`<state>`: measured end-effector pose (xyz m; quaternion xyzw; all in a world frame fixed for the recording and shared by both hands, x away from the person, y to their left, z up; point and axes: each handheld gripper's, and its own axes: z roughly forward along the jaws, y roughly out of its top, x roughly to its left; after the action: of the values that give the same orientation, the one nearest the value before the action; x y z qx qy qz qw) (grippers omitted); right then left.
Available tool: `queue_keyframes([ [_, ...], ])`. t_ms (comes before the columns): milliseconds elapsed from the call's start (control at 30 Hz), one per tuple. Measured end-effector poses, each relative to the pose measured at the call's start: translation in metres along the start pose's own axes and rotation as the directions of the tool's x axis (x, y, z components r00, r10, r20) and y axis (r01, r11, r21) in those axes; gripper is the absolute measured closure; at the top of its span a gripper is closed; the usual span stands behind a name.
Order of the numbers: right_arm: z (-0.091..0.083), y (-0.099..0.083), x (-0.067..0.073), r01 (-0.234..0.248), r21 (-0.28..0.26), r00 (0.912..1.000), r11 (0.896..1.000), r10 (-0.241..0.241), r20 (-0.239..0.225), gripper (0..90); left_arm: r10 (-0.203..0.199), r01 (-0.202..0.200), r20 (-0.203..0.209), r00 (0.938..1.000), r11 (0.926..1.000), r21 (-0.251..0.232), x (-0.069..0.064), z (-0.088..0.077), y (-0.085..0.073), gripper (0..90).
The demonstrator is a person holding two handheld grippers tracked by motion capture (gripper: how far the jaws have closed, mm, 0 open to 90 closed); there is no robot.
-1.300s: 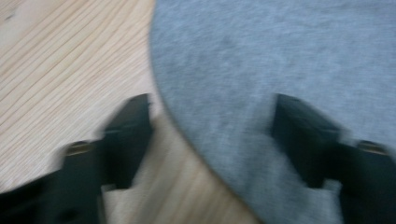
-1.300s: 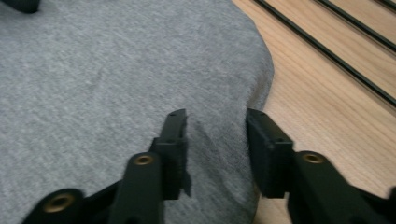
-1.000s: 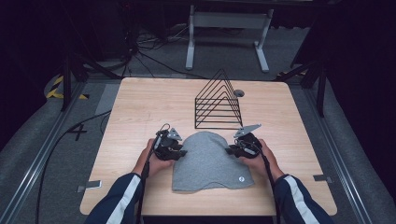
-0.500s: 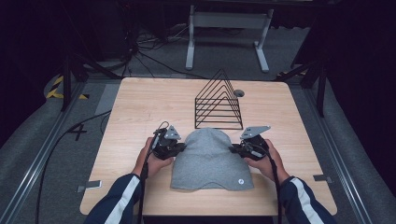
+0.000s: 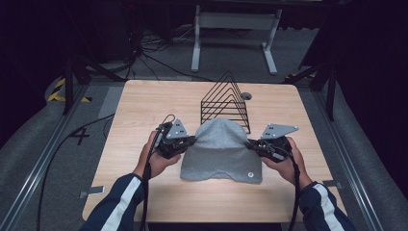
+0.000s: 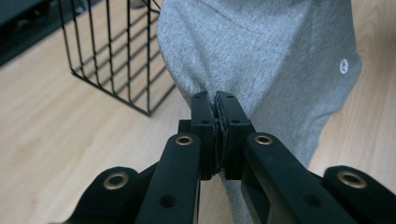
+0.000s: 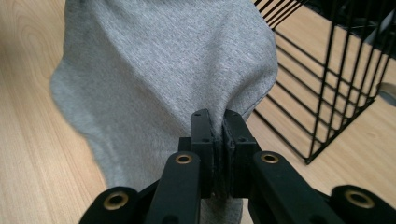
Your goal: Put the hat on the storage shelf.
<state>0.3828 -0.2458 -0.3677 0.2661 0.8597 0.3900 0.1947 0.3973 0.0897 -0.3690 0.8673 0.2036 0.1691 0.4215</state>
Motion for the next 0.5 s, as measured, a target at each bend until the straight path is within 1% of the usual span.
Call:
queue_keyframes([
  [67,-0.005,0.004,-0.002,0.010,-0.008,0.9999,1.000,-0.010,0.007,84.8,0.027,-0.027,-0.019,0.9995,0.9996,-0.005,-0.001,-0.004,0.009,87.0],
  [133,-0.011,0.010,-0.002,0.027,-0.016,0.9993,1.000,-0.026,0.026,84.8,0.041,-0.041,-0.021,0.9990,0.9991,-0.008,-0.001,-0.008,0.018,87.0],
  [167,-0.013,0.012,-0.002,0.031,-0.020,0.9991,0.999,-0.030,0.030,84.8,0.053,-0.053,-0.023,0.9983,0.9985,-0.011,-0.001,-0.010,0.022,87.0],
  [267,-0.023,0.021,-0.003,0.037,-0.045,0.9984,0.998,-0.035,0.043,84.9,0.074,-0.074,-0.029,0.9969,0.9970,-0.020,0.000,-0.016,0.035,87.0],
  [300,-0.026,0.024,-0.004,0.040,-0.051,0.9982,0.998,-0.038,0.047,84.9,0.070,-0.071,-0.027,0.9972,0.9970,-0.031,0.000,-0.017,0.039,87.0],
  [333,-0.029,0.027,-0.004,0.042,-0.056,0.9977,0.998,-0.039,0.056,84.9,0.075,-0.076,-0.031,0.9967,0.9962,-0.041,0.001,-0.020,0.043,87.0],
  [367,-0.029,0.027,-0.004,0.042,-0.056,0.9977,0.998,-0.039,0.056,84.9,0.075,-0.076,-0.031,0.9967,0.9962,-0.041,0.001,-0.020,0.043,87.0],
  [400,-0.034,0.031,-0.005,0.046,-0.065,0.9970,0.997,-0.042,0.066,84.9,0.075,-0.077,-0.032,0.9967,0.9959,-0.048,0.001,-0.023,0.047,87.0],
  [433,-0.038,0.034,-0.007,0.048,-0.074,0.9964,0.996,-0.043,0.073,84.9,0.075,-0.078,-0.036,0.9965,0.9948,-0.065,0.003,-0.026,0.052,87.0],
  [467,-0.047,0.040,-0.010,0.053,-0.097,0.9961,0.994,-0.046,0.075,84.9,0.075,-0.077,-0.034,0.9966,0.9945,-0.071,0.004,-0.028,0.054,87.0],
  [500,-0.051,0.043,-0.011,0.055,-0.108,0.9956,0.993,-0.047,0.081,84.9,0.073,-0.077,-0.044,0.9963,0.9937,-0.082,0.005,-0.030,0.058,87.0],
])
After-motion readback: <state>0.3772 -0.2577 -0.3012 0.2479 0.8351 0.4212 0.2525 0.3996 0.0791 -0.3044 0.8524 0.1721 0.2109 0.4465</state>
